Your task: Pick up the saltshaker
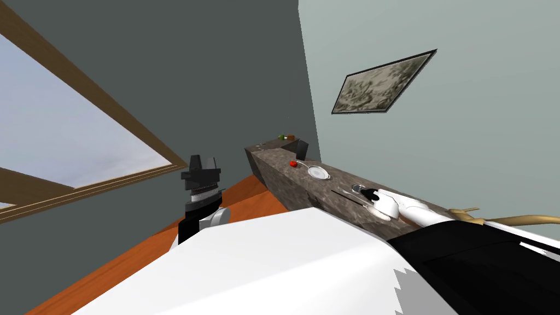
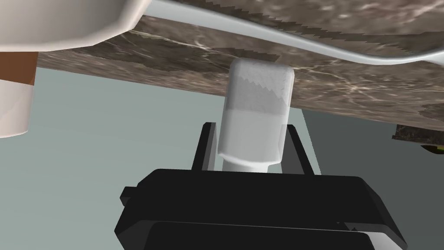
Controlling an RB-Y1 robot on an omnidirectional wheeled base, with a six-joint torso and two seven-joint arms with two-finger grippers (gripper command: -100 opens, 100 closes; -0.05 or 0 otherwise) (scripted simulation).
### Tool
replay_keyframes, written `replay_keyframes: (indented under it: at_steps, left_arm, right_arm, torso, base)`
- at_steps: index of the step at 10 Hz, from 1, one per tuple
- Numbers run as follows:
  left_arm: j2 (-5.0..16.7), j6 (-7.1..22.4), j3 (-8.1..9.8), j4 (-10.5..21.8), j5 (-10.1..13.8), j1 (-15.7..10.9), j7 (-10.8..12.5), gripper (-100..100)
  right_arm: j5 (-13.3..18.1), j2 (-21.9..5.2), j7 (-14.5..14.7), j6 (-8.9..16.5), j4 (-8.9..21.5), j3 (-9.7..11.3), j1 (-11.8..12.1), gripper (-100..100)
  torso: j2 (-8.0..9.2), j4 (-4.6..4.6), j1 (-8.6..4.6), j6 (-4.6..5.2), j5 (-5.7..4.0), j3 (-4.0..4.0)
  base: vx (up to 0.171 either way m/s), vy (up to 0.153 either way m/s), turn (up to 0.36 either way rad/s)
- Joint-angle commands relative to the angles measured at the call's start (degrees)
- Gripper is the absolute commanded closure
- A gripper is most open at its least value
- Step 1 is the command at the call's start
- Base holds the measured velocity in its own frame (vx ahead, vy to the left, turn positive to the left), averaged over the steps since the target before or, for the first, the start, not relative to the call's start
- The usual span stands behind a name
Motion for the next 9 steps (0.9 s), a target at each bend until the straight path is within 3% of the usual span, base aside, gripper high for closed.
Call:
replay_keyframes:
  at_steps: [1, 2, 7, 8, 9]
  left_arm:
    - [0.00, 0.00, 0.00, 0.00, 0.00, 0.00, 0.00, 0]
    - [0.00, 0.00, 0.00, 0.00, 0.00, 0.00, 0.00, 0]
    - [0.00, 0.00, 0.00, 0.00, 0.00, 0.00, 0.00, 0]
    - [0.00, 0.00, 0.00, 0.00, 0.00, 0.00, 0.00, 0]
    - [0.00, 0.00, 0.00, 0.00, 0.00, -0.02, 0.00, 0]
  right_arm:
    - [0.35, -0.64, 0.17, -0.21, -1.64, -0.09, 0.40, 100]
    - [0.94, -1.23, 0.45, -0.40, -3.58, -0.17, 0.64, 100]
    - [2.11, -2.41, 1.00, -0.78, -7.45, -0.33, 1.12, 100]
    - [1.94, -2.00, 1.01, -1.06, -6.10, 0.03, 0.51, 100]
    - [1.96, -1.99, 1.07, -1.16, -6.10, 0.10, 0.47, 0]
  torso:
    - [0.00, 0.00, 0.00, 0.00, 0.00, 0.00]
    - [-0.06, 0.00, 0.04, -0.07, 0.02, -0.03]
    - [-0.12, -0.03, -0.04, -0.12, 0.00, -0.07]
    - [-0.14, -0.03, -0.04, -0.11, 0.00, -0.08]
    - [-0.03, -0.01, -0.09, -0.18, -0.01, -0.03]
  base:
    - [0.081, 0.040, -0.205]
    - [0.117, 0.042, -0.309]
    - [0.081, 0.019, -0.173]
    - [0.033, 0.015, -0.055]
    - [0.000, 0.000, 0.000]
